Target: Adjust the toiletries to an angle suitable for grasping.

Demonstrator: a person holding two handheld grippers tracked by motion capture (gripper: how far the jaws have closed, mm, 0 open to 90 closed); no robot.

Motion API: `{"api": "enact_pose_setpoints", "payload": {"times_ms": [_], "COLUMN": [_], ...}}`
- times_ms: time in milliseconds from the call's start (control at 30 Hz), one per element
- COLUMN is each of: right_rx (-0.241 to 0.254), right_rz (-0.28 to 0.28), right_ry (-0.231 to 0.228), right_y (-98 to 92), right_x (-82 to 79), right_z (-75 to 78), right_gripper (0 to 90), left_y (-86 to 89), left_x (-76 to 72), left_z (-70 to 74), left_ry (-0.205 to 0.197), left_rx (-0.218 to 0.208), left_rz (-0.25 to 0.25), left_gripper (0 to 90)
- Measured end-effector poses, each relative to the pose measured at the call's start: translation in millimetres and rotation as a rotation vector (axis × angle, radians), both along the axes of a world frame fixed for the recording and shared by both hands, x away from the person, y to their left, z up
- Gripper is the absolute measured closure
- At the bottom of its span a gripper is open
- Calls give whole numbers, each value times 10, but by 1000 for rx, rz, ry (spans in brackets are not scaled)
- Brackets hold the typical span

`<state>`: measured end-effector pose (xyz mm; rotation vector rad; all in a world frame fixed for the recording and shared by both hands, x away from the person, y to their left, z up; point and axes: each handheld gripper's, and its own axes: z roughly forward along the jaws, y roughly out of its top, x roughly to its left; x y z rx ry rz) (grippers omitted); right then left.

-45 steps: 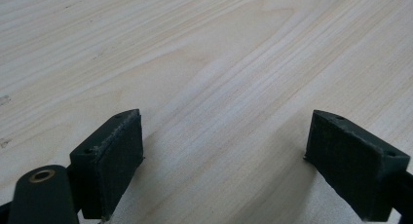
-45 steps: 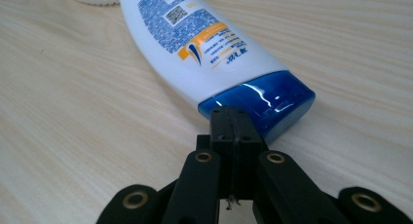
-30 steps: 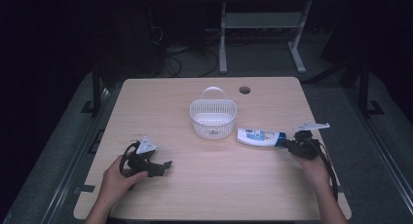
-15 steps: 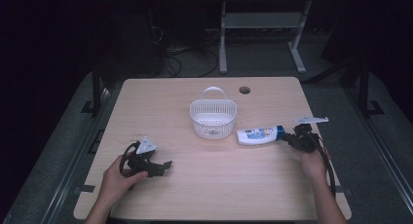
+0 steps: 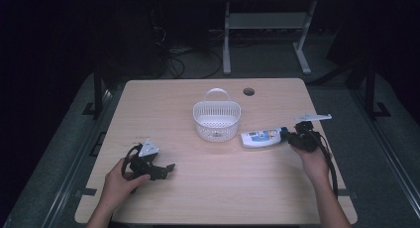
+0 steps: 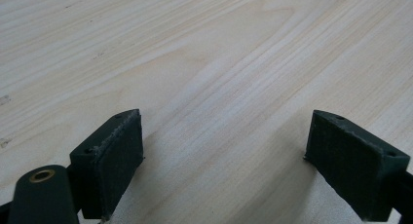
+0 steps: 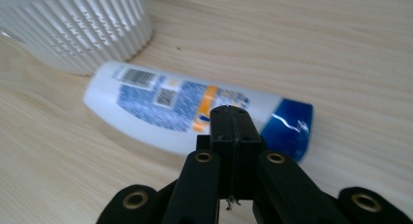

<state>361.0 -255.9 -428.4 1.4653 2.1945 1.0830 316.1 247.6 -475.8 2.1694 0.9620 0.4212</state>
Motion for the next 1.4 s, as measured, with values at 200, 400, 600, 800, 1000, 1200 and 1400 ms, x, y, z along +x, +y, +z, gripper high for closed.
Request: {"api": "enact_pose_setpoints", "payload": {"times_ms": [200, 400, 600, 800, 1000, 1200, 1400], "right_rx": [18, 30, 35, 38, 32, 30, 13], "right_rz": [42, 57, 69, 89, 101, 110, 125], "right_ry": [2, -16, -16, 1, 32, 61, 87], "right_y": [182, 364, 530, 754, 856, 977, 1051], "right_x": [114, 224, 346, 469, 529, 589, 614], "right_z": [116, 218, 267, 201, 73, -40, -111], "right_gripper": [895, 895, 895, 895, 895, 896, 896], "left_y": [1, 0, 0, 0, -1, -1, -1], "left_x": [-1, 0, 0, 0, -1, -3, -3], "left_z": [2, 0, 0, 0, 0, 0, 0], "left_ry": [3, 0, 0, 0, -1, 0, -1], "left_rx": [2, 1, 0, 0, 0, 0, 0], "left_rz": [-1, 1, 1, 0, -1, -2, -2], "left_gripper": [132, 133, 133, 133, 132, 133, 132]}}
